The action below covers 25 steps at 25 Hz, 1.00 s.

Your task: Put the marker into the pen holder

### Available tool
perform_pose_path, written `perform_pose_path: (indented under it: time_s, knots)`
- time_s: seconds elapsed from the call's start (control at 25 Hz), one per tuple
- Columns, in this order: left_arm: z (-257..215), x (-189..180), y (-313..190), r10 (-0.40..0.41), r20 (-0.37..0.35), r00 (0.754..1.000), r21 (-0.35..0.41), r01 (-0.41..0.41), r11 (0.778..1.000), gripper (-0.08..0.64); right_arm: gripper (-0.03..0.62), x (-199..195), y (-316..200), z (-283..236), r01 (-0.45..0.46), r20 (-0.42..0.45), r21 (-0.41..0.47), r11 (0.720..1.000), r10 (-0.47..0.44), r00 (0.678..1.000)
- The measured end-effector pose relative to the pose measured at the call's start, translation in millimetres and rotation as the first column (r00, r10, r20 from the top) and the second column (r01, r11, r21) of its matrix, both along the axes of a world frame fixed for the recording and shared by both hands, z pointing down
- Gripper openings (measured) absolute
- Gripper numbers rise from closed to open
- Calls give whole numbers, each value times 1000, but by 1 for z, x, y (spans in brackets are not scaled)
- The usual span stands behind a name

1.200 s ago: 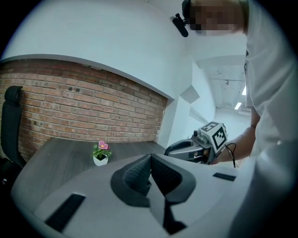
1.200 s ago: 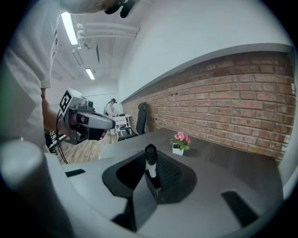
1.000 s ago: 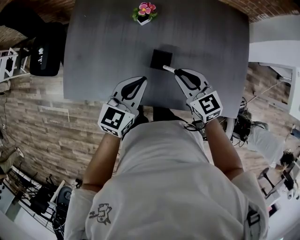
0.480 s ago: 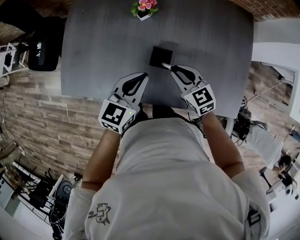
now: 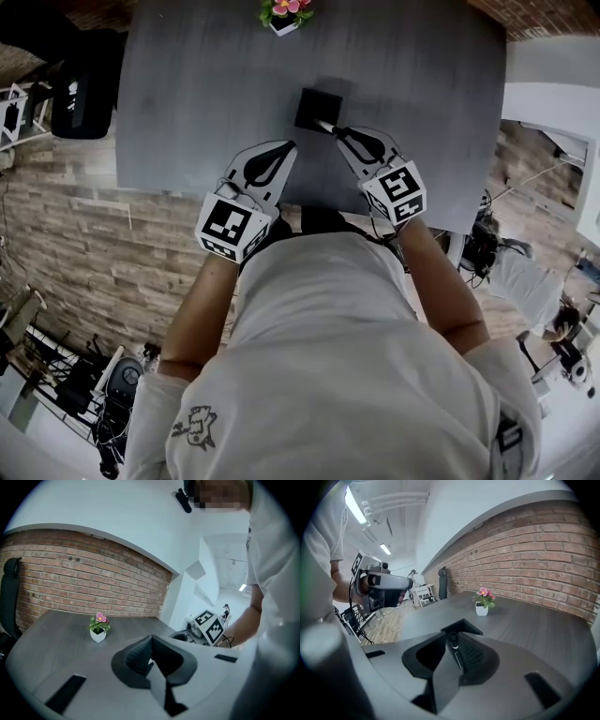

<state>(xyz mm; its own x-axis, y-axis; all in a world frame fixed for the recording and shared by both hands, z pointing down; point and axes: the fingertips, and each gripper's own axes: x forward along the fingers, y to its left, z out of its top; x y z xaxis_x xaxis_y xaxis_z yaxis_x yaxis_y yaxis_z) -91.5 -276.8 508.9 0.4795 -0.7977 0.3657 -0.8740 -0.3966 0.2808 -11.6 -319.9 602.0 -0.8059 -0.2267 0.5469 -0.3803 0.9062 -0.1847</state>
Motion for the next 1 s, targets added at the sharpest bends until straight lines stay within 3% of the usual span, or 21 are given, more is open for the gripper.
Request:
perform_pose_path:
  time_s: [0.52,1.0]
  knots:
    - [-9,-5,8,13,13,1000,12,-13,1000,11,112,0,1,-23,-30,21,43,999,29,999]
    - [-40,-13,21,38,-16,999,85,-37,996,11,98,-6,23,-73,-70,63,124,990,62,996]
